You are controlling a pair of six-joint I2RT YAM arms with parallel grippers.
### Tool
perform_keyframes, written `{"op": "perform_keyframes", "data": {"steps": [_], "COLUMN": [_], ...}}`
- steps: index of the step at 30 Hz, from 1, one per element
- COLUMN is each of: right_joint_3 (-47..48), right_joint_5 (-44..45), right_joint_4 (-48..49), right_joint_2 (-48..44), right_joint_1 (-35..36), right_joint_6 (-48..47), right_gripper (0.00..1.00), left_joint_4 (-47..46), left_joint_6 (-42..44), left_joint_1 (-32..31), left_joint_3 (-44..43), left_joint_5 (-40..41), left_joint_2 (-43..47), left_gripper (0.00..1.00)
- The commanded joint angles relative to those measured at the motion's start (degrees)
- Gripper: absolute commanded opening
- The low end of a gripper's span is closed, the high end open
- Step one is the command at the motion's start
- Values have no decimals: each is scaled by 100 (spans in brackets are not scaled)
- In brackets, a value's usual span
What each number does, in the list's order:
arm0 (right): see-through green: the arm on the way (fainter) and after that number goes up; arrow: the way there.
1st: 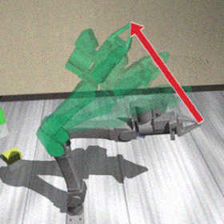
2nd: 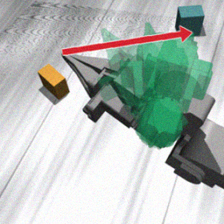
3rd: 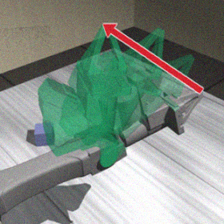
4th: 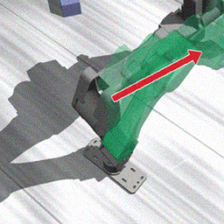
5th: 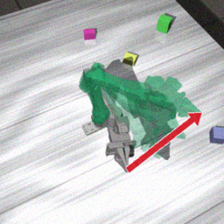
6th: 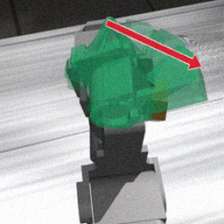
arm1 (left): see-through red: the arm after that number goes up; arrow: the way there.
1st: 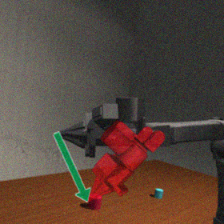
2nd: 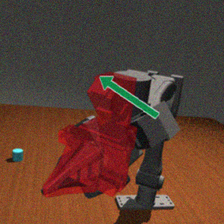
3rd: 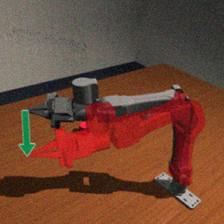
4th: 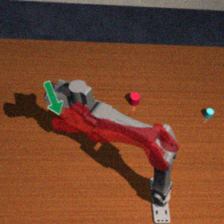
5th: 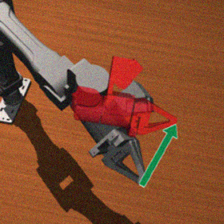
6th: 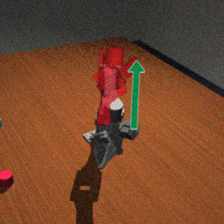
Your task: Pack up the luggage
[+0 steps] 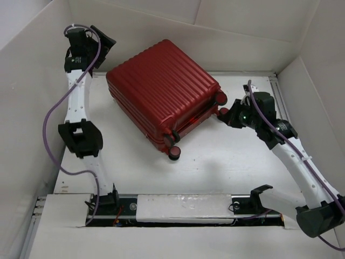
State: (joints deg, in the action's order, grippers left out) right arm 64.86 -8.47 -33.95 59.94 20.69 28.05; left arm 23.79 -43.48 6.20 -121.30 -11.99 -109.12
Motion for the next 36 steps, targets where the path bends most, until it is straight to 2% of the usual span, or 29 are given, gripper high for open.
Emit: {"op": "perform_keyframes", "data": {"steps": [1, 7, 12, 16, 18, 19, 21, 22, 25, 26, 28, 30, 32, 33, 34, 36], "right_joint_3": [-70, -193, -88, 298, 491, 606, 999, 1141, 1651, 1757, 2046, 2371, 3205, 3565, 4343, 5147], "right_joint_5": [-252, -129, -243, 178, 231, 232, 232, 232, 232, 180, -197, -514, -998, -1121, -1270, -1411], "right_joint_4": [20, 521, 1118, 1294, 1417, 1488, 1654, 1655, 1786, 1787, 2067, 2068, 1746, 1534, 1297, 541], "right_joint_2": [149, 790, 1659, 2591, 3178, 3373, 3820, 3936, 4287, 4367, 4552, 4929, 5463, 5667, 5860, 6421], "right_joint_1": [-65, -65, -118, -65, -13, -12, 128, 189, 391, 392, 454, 454, 454, 454, 454, 454], "right_joint_6": [86, 288, 551, 815, 904, 965, 843, 773, 535, 430, 429, 359, 245, 79, 17, -45], "right_gripper": [0, 0, 2, 2, 1, 0, 0, 0, 0, 0, 0, 1, 2, 2, 4, 6], "left_joint_4": [336, -330, -1034, -1368, -1455, -1770, -2079, -2228, -2650, -2765, -2836, -2426, -2291, -2291, -2291, -2291], "left_joint_6": [60, -213, -319, -398, -127, 23, 287, 288, 402, 402, 559, 788, 772, 667, 501, -8], "left_joint_1": [118, 215, 215, 215, -47, -153, -442, -531, -839, -918, -1259, -1593, -2068, -2209, -2315, -2623], "left_joint_3": [-1395, -1546, -1388, -713, -213, 555, 1368, 2190, 3345, 4124, 4787, 5579, 6097, 6709, 7011, 7827], "left_joint_5": [-577, -1463, -2315, -2773, -2835, -2888, -2941, -2993, -2977, -2924, -2758, -2329, -1993, -1818, -1711, -1475], "left_joint_2": [-836, -2085, -2456, -2518, -2150, -1957, -1335, -1122, -182, 55, 817, 1286, 2103, 2393, 2700, 3675], "left_gripper": [92, 88, 88, 88, 87, 87, 87, 87, 87, 87, 85, 85, 85, 85, 85, 85]}}
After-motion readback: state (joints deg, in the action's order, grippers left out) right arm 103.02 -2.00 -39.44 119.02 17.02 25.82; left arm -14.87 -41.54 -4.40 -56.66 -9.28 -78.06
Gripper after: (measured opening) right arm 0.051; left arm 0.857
